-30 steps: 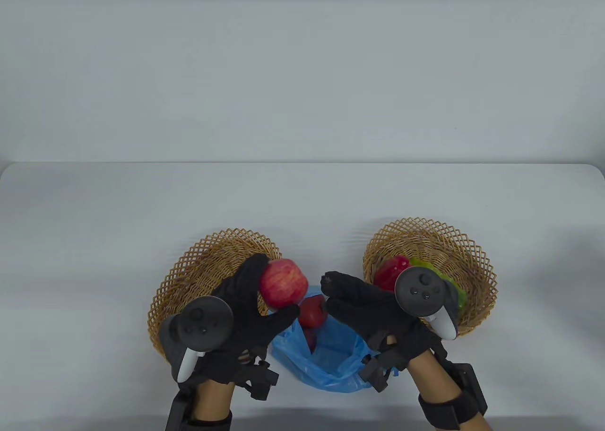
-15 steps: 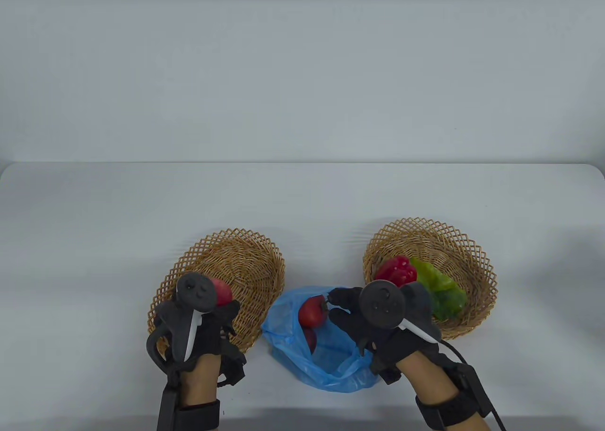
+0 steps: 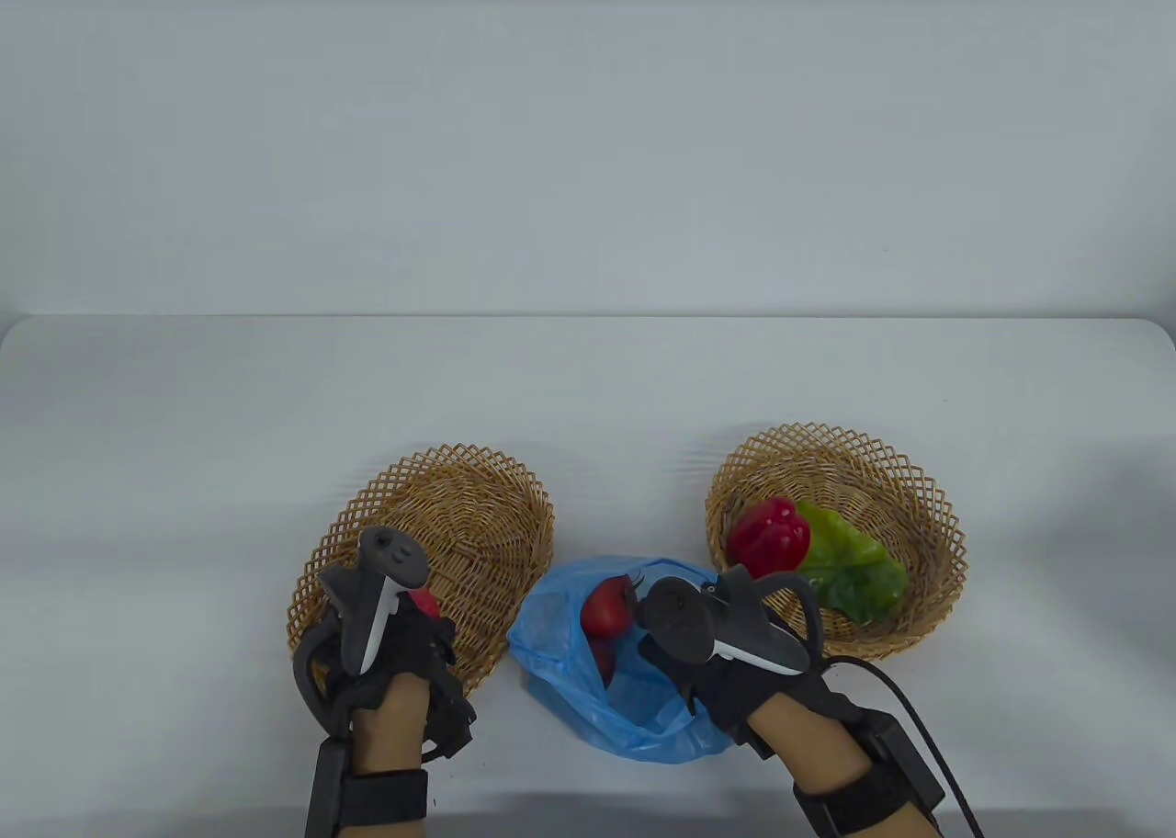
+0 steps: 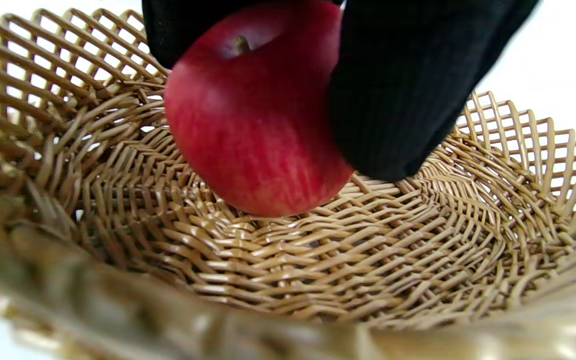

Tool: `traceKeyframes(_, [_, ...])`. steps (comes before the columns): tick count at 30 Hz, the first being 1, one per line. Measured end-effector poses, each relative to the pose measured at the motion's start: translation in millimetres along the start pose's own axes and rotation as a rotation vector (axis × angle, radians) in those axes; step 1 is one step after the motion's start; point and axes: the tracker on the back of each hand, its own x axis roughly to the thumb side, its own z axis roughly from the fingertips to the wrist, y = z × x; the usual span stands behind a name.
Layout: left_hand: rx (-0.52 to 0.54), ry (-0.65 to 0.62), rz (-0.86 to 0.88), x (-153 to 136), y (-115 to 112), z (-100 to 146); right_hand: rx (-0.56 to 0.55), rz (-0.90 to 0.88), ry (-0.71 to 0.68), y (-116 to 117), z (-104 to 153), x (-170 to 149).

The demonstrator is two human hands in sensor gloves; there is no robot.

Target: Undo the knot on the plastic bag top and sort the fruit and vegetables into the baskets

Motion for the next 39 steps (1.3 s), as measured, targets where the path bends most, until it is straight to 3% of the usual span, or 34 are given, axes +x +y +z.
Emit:
traceKeyframes(4, [0.010, -0.091, 0.069, 6.2, 1.6, 7.9, 0.026, 0.013, -0.003, 4.0, -1.1, 1.6])
traceKeyframes(8, [0.123, -0.340, 0.214, 25.1, 13.7, 39.8, 0.043, 0.034, -0.002, 6.3, -2.1, 2.2])
traceKeyframes(10, [0.114, -0.466, 0.252, 35.3, 12.2, 51.0, 0.042, 0.035, -0.001, 5.9, -2.0, 2.4])
traceKeyframes(12, [0.079, -0.559, 0.247, 45.9, 4.8, 58.5, 0.046, 0.038, -0.003, 6.0, -1.9, 3.2])
traceKeyframes(14, [0.062, -0.612, 0.133, 58.4, -6.0, 64.9, 0.058, 0.043, -0.011, 7.9, -2.0, 5.8])
traceKeyframes(19, [0.022, -0.616, -0.091, 73.4, -23.9, 66.1, 0.076, 0.048, -0.042, 12.8, -1.8, 13.9])
traceKeyframes(22, [0.090, -0.566, -0.179, 77.4, -27.1, 66.9, 0.097, 0.045, -0.071, 17.4, -1.3, 20.9])
traceKeyframes(27, [0.131, -0.561, -0.110, 75.1, -21.6, 70.0, 0.109, 0.072, -0.112, 24.3, 0.3, 30.5])
traceKeyframes(32, [0.095, -0.571, -0.082, 74.5, -20.2, 68.4, 0.115, 0.046, -0.197, 29.8, 3.6, 44.6])
traceKeyframes(37, [0.110, -0.565, -0.087, 73.8, -18.3, 68.7, 0.250, 0.124, -0.234, 40.9, 0.8, 56.3])
traceKeyframes(39, [0.131, -0.553, -0.099, 72.8, -16.3, 69.2, 0.230, 0.102, -0.227, 38.6, 2.1, 54.3])
